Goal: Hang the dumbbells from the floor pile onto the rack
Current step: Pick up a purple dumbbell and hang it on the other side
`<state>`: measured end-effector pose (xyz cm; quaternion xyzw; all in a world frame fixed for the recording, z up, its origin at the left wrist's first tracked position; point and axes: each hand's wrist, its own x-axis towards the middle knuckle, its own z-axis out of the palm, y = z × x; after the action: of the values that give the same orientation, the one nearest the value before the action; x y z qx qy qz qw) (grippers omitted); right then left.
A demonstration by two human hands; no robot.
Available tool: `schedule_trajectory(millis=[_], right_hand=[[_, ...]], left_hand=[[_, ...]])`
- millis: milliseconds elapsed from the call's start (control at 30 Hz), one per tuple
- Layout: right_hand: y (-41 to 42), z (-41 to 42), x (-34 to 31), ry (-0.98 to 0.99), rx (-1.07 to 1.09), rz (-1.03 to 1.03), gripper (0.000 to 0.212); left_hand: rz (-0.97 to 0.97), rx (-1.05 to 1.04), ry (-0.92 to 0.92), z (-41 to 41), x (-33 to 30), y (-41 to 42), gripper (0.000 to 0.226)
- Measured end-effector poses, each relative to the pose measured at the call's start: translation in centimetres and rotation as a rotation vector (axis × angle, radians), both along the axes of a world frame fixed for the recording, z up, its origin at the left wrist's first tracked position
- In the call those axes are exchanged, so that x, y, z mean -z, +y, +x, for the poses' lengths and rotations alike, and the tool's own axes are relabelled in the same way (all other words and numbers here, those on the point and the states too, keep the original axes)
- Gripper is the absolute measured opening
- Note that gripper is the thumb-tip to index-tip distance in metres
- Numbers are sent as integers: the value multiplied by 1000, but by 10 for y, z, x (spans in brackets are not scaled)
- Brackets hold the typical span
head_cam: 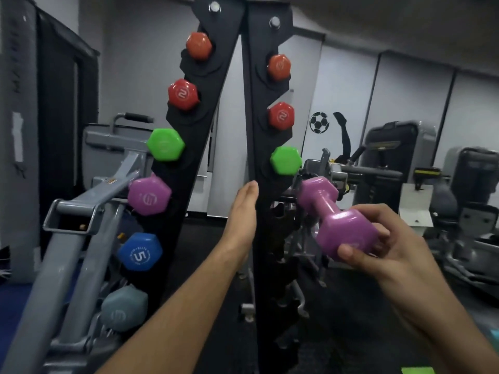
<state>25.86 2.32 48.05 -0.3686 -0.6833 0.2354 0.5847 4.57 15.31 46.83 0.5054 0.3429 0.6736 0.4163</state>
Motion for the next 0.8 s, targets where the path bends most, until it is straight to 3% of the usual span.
schedule_trajectory(millis=[100,233,467,633,800], right_hand=[[23,2,-2,-7,56,-13,49],[65,3,-6,41,107,-37,48],[128,-19,-7,115,42,-109,45],[142,-35,-11,189,18,-126,40],[154,-53,-4,128,16,-124,47]], left_hand=[[-14,24,-21,1,-3,3,75],[-27,36,-45,-2,-3,1,66],[-17,19,-21,-2,0,8,99],[-27,28,1,1,3,8,92],[-50,56,14,1,1,4,76]])
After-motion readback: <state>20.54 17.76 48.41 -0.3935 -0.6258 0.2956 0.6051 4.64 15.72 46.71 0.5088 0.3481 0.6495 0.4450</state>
